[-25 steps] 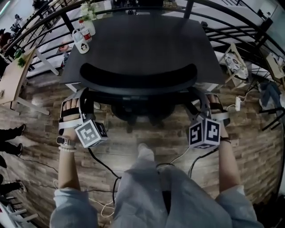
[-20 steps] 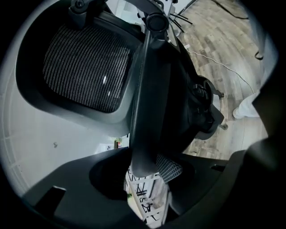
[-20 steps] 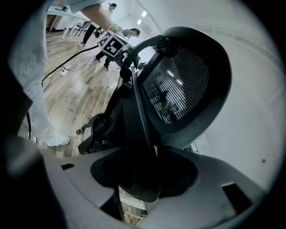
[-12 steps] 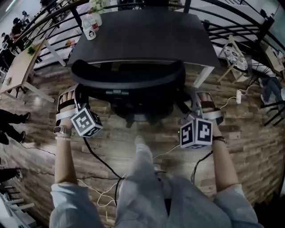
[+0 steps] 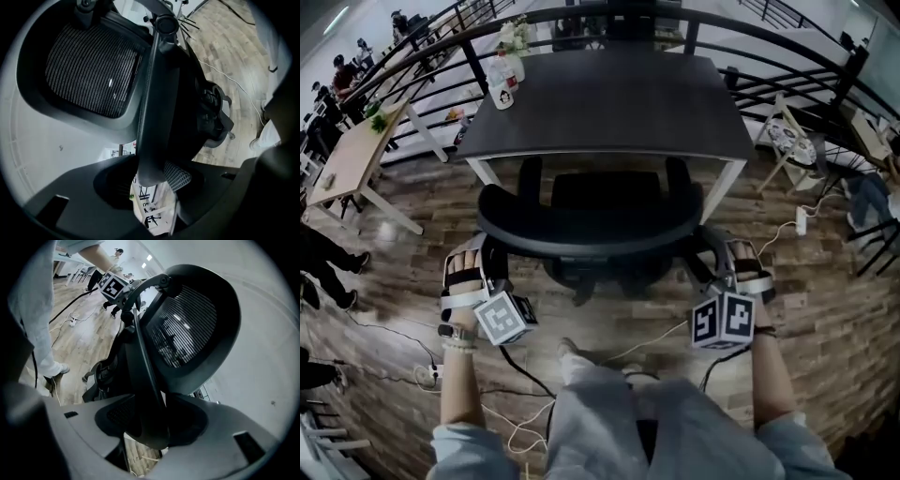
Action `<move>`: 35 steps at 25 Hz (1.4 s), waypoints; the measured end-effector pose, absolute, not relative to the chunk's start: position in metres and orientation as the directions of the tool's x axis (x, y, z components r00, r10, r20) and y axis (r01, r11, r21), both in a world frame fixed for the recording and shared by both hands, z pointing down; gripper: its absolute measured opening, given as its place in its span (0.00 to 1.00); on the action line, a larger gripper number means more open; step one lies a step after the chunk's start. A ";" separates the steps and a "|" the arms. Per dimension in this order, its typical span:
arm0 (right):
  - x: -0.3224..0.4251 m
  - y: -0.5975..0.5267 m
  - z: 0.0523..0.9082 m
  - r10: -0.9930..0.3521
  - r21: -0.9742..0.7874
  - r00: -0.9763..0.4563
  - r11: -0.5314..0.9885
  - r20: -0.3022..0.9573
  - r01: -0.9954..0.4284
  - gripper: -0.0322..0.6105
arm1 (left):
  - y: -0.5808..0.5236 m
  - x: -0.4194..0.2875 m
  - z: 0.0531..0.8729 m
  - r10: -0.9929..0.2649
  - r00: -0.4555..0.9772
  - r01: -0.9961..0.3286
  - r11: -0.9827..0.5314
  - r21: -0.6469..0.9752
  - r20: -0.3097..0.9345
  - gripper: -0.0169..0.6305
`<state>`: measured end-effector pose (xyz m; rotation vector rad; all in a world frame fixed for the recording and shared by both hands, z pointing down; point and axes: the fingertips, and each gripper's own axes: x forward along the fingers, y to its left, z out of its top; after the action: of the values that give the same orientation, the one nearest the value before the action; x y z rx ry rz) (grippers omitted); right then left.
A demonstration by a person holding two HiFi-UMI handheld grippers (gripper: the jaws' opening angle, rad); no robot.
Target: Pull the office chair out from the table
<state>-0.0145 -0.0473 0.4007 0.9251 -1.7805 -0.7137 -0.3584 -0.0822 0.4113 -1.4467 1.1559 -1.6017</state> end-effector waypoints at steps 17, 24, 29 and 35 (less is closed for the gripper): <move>0.024 -0.010 0.399 -0.838 0.795 -0.175 0.546 0.517 -0.264 0.39 | -0.010 -0.318 0.406 -0.933 -0.093 -0.135 -0.334 -0.933 0.348 0.34; 0.024 -0.009 0.398 -0.840 0.802 -0.189 0.542 0.508 -0.251 0.39 | -0.012 -0.319 0.404 -0.938 -0.113 -0.148 -0.310 -0.939 0.327 0.34; 0.025 -0.009 0.398 -0.865 0.823 -0.185 0.502 0.467 -0.266 0.40 | -0.012 -0.316 0.402 -0.943 -0.108 -0.205 -0.287 -0.936 0.313 0.35; 0.023 0.001 0.391 -0.883 0.831 -0.203 0.468 0.424 -0.300 0.40 | -0.008 -0.312 0.397 -0.944 -0.088 -0.292 -0.281 -0.914 0.318 0.37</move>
<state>0.0226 0.0014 0.3908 1.0140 -1.7416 -0.7489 -0.3117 -0.0077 0.3967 -1.5877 1.3597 -1.3980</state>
